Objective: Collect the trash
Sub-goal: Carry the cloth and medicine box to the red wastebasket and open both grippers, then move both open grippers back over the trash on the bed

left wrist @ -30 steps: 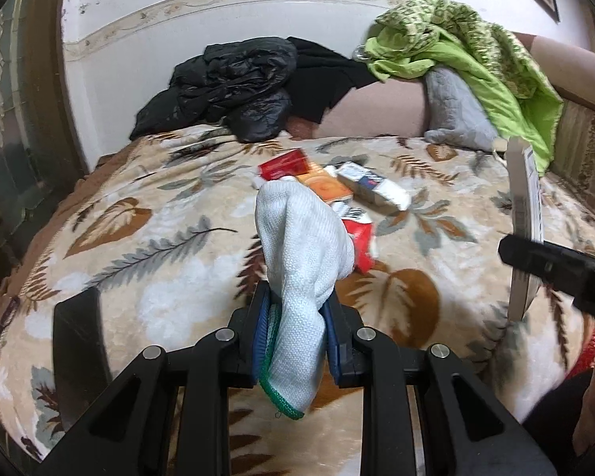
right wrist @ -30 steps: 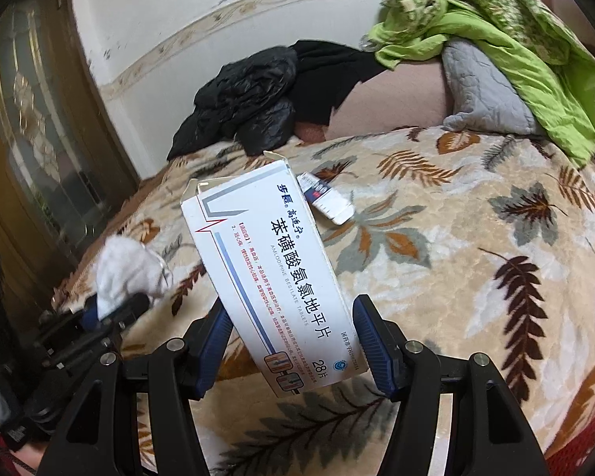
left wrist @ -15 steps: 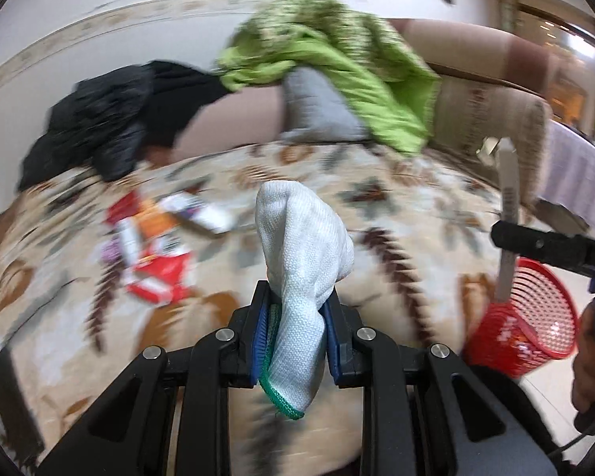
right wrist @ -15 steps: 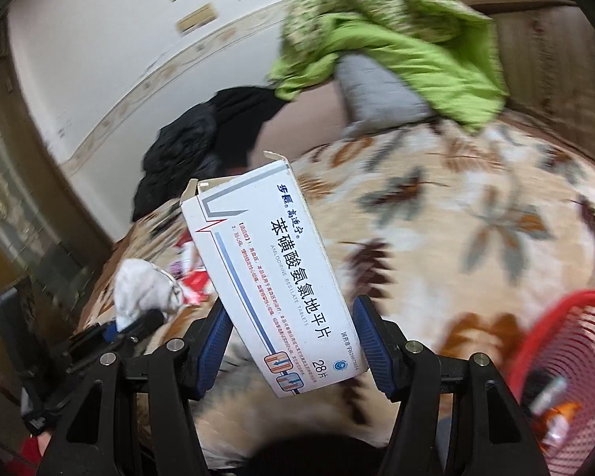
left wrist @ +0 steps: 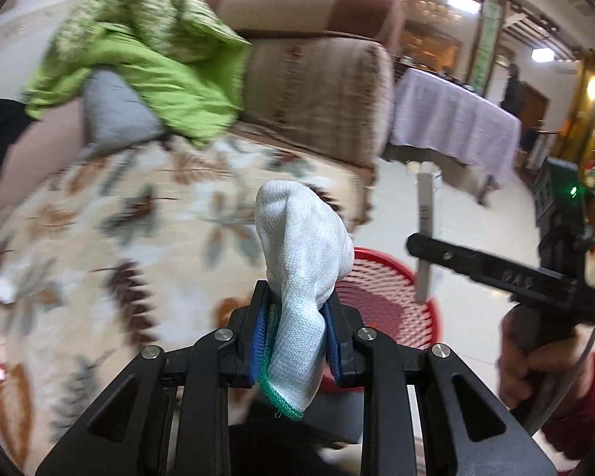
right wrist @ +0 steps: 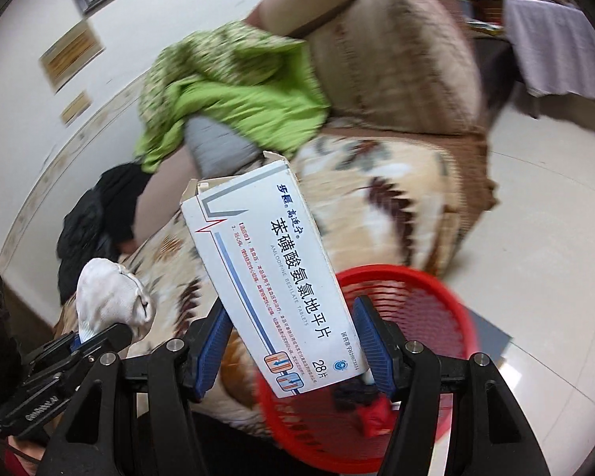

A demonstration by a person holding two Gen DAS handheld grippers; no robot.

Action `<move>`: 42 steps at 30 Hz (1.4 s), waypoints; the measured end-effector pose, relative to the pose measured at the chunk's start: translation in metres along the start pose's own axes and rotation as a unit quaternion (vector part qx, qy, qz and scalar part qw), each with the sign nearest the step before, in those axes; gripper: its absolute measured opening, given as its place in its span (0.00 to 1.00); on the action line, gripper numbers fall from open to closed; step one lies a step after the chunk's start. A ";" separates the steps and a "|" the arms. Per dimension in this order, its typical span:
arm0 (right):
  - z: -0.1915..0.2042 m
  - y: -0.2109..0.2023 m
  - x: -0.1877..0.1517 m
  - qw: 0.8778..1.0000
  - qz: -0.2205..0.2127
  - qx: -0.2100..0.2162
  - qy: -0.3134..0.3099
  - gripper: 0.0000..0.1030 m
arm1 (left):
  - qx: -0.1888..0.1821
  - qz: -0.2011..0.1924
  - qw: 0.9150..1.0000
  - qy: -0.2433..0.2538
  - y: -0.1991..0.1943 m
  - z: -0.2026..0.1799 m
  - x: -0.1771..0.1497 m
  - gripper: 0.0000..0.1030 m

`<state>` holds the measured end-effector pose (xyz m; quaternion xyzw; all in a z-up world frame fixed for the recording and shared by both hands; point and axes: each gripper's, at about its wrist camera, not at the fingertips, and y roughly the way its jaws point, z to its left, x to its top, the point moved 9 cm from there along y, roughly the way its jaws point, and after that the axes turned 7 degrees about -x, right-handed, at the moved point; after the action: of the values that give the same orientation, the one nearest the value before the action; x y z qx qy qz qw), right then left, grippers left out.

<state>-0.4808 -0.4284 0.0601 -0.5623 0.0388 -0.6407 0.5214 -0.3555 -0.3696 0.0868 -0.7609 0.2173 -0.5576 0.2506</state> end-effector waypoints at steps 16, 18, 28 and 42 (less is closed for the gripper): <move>-0.042 0.020 -0.001 0.999 0.020 -0.019 0.038 0.68 | -0.035 0.024 0.997 -0.059 0.033 0.003 0.000 0.64; -0.029 0.022 0.000 0.999 0.022 -0.009 0.027 0.68 | -0.020 0.014 0.998 -0.063 0.021 0.017 0.001 0.66; 0.093 0.057 -0.023 0.993 0.068 0.071 -0.068 0.68 | 0.081 -0.016 0.989 -0.119 -0.061 0.126 -0.035 0.68; 0.267 0.094 -0.075 0.960 0.121 0.159 -0.196 0.68 | 0.266 -0.056 0.928 -0.256 -0.183 0.343 -0.122 0.82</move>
<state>-0.2320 -0.2742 0.0467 -0.5781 -0.0987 -0.4479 0.6749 -0.0522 -0.1048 0.0243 -0.7943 -0.0532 -0.3943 0.4591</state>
